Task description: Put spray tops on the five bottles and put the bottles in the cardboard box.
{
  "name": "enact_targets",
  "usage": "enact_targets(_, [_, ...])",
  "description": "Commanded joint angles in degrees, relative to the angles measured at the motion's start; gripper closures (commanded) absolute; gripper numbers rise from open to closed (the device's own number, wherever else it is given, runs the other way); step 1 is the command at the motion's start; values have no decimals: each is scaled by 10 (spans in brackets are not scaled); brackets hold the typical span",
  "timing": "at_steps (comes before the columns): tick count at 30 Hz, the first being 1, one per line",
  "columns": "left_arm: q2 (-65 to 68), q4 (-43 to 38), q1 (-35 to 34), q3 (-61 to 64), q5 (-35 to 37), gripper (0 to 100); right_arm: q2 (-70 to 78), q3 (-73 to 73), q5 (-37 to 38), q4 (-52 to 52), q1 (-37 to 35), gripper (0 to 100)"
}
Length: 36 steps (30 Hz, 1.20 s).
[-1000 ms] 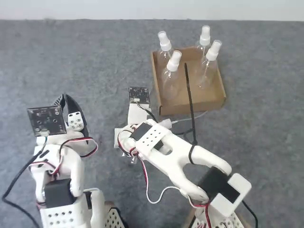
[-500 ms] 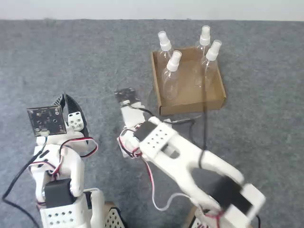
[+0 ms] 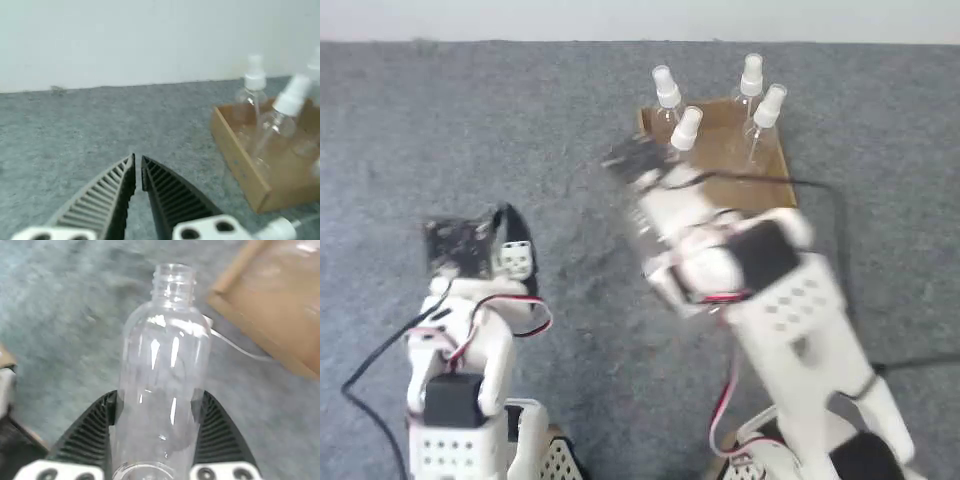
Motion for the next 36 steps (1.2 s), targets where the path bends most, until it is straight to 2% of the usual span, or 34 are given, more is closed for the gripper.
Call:
enact_targets(1, [132,4,67,-59,-22,988,-37,-43,81,31,182,982])
enact_targets(5, [265,4,116,-106,-24,986,-42,13,184,28,331,982])
enact_targets(8, [348,1,163,-133,-24,930,-44,74,250,-10,431,982])
enact_targets(13, [462,-20,261,-160,-25,799,-37,215,336,-161,566,982])
enact_targets(17, [564,-69,302,-179,-24,775,-37,324,390,-284,633,982])
enact_targets(20, [651,-96,305,-214,-18,775,-37,381,408,-357,666,982])
enact_targets(24, [753,-116,307,-269,23,775,-36,432,408,-417,679,981])
enact_targets(29, [833,-117,302,-318,53,776,-36,450,404,-430,680,981])
enact_targets(36, [844,-116,300,-331,80,776,-4,448,404,-440,677,981])
